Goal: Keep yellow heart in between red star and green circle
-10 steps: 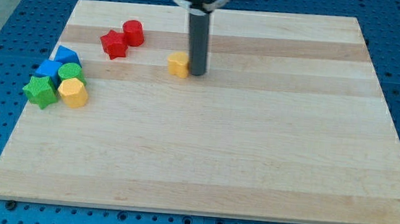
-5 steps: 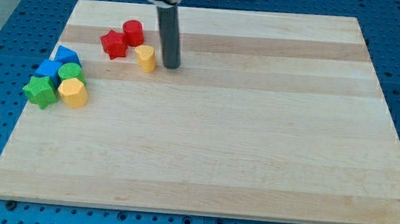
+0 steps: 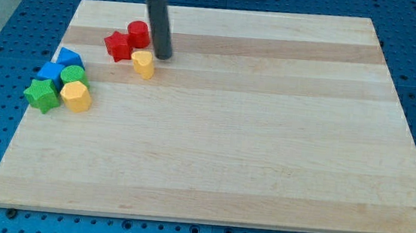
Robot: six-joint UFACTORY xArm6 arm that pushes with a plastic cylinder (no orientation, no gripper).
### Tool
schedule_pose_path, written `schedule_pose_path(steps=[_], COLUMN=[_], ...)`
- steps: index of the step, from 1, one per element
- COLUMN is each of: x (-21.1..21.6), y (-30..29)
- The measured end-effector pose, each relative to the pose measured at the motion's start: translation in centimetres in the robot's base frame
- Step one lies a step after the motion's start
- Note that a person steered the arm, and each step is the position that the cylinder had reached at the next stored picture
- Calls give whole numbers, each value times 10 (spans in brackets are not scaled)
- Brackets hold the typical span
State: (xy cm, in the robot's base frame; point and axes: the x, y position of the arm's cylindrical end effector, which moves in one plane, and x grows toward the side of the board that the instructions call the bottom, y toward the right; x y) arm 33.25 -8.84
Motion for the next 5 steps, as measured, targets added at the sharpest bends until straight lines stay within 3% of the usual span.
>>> schedule_pose_path(steps=[1, 3, 5], x=[11, 37, 41], y=[16, -50, -69])
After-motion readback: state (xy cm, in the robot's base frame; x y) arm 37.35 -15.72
